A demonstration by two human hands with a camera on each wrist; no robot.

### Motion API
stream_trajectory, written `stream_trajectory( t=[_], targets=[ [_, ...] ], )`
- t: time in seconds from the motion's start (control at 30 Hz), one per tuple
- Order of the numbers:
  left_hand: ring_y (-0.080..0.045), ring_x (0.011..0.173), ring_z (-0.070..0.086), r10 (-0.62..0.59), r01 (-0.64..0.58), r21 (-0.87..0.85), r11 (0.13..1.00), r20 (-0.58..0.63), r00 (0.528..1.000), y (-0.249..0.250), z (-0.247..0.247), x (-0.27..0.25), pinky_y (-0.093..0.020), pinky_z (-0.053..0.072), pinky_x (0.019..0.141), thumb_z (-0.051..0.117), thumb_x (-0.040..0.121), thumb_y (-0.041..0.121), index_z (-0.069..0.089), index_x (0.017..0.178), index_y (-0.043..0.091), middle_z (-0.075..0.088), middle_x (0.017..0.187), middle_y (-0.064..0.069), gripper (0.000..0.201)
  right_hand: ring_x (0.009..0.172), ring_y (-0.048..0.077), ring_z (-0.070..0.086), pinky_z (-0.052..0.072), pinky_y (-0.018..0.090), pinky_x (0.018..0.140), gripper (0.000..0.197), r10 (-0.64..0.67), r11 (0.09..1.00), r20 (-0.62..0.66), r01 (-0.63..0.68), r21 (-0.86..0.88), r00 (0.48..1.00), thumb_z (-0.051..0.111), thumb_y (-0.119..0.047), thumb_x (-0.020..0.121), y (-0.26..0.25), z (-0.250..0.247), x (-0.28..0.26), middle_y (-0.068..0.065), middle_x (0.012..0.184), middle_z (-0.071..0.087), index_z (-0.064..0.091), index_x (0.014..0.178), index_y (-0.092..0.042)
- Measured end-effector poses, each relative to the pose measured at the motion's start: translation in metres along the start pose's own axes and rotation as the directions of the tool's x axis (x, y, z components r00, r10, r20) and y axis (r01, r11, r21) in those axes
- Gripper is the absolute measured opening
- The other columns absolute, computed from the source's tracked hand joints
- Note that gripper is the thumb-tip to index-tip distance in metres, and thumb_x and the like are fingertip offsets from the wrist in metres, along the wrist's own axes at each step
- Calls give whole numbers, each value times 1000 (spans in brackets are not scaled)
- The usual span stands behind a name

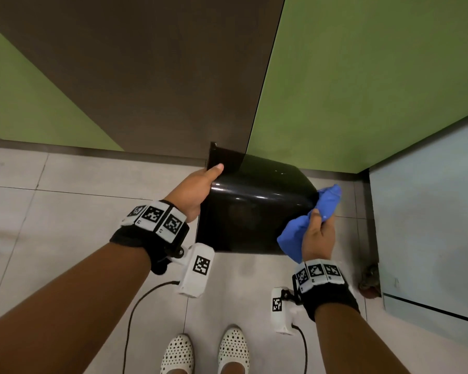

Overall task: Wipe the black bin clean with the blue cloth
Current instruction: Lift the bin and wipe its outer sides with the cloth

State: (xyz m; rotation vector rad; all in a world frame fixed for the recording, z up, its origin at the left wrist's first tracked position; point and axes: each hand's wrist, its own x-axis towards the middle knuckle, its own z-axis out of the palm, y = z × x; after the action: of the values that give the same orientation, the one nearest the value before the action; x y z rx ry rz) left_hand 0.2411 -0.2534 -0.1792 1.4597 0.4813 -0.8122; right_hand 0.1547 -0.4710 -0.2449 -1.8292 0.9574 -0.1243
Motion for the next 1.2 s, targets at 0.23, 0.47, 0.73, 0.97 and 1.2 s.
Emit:
stream_trajectory(
  t=[0.23, 0.47, 0.73, 0.97, 1.2],
  targets=[
    [-25, 111, 59, 17, -17, -51, 999, 13, 1000, -29, 1, 10, -39, 51, 92, 38, 98, 29, 45, 131, 9, 59, 123, -11, 39, 123, 36, 50, 41, 31, 92, 50, -46, 963, 160, 86, -254, 986, 36, -20, 99, -17, 19, -9, 20, 140, 46, 22, 147, -14],
    [-27, 106, 58, 66, -65, -63, 996, 3, 998, -77, 23, 40, -40, 45, 98, 39, 98, 19, 53, 119, 11, 61, 112, -12, 26, 147, 29, 9, 14, 47, 120, 54, -88, 854, 571, 357, -379, 816, 33, -21, 99, -14, 88, -38, 11, 159, 11, 14, 148, -9],
    [-27, 107, 59, 39, -40, 4, 999, 40, 998, -108, 13, 66, -44, 42, 106, 37, 99, 25, 49, 126, 5, 62, 114, -14, 36, 148, 24, -3, -2, 41, 120, 57, -30, 773, 501, 338, -537, 865, 29, -33, 99, 27, 117, -8, 6, 160, 6, 11, 149, -10],
    [-22, 109, 55, 64, -73, 223, 972, 49, 997, -120, -2, 69, -28, 44, 91, 33, 100, 28, 50, 122, 8, 59, 114, -6, 35, 147, 28, 4, 6, 47, 120, 58, 197, 761, 280, 33, -648, 939, 26, -37, 99, 49, 108, 42, 9, 159, 9, 13, 148, -9],
    [-31, 119, 54, 56, -58, 111, 992, 23, 998, -126, -5, 81, -47, 37, 110, 39, 96, 33, 53, 121, 8, 60, 125, -18, 38, 148, 25, -5, -2, 49, 119, 57, 17, 731, 490, 323, -601, 872, 25, -40, 99, 39, 138, -9, 3, 161, 1, 11, 149, -19]
  ],
)
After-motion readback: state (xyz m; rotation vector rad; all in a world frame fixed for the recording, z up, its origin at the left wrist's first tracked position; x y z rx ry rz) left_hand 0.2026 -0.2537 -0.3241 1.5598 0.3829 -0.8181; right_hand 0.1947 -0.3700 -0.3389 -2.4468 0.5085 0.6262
